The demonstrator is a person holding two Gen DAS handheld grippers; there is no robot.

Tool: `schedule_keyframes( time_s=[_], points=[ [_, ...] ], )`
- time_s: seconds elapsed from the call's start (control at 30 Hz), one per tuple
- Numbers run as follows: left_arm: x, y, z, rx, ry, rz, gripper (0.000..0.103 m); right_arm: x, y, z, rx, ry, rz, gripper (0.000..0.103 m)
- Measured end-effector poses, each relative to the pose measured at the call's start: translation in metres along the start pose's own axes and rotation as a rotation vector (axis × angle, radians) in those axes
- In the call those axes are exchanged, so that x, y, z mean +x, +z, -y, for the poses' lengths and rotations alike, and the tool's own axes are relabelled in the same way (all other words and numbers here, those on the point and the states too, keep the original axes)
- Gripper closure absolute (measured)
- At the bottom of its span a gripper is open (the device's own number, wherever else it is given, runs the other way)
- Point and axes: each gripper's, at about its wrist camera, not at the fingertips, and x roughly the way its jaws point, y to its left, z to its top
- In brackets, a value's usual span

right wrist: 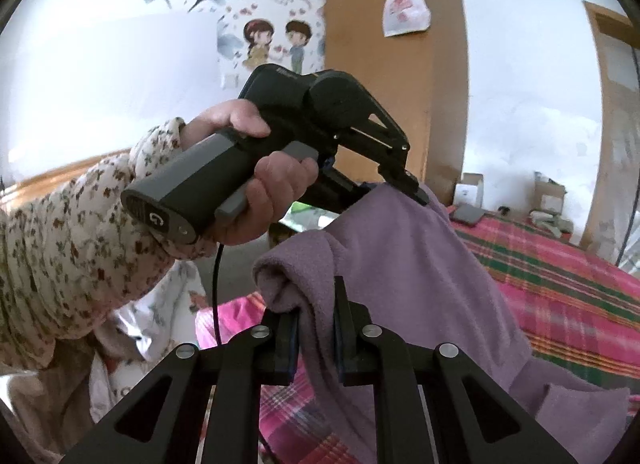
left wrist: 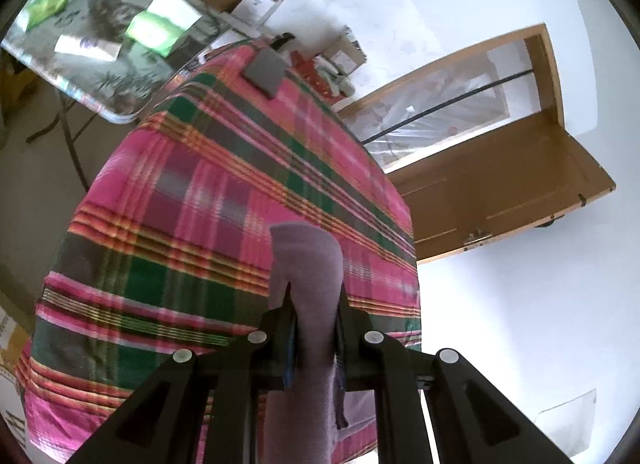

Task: Fold clothes
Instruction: 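Lift the garment with both grippers, folding it over itself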

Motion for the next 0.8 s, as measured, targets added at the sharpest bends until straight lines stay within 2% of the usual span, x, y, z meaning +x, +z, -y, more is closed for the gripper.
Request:
schedule_keyframes(
  time_s=[0.37,0.8],
  points=[
    [0.015,-0.013,0.085,0.120,-0.007,-0.029,0.089,-0.054,0.010,0.024,0.061,-0.081,0.101,0.089],
    [0.068,-0.032,0.161,0.209,-0.022,-0.114,0.089,-0.115,0.003,0.065,0.175,-0.202,0.162,0.089]
  ],
)
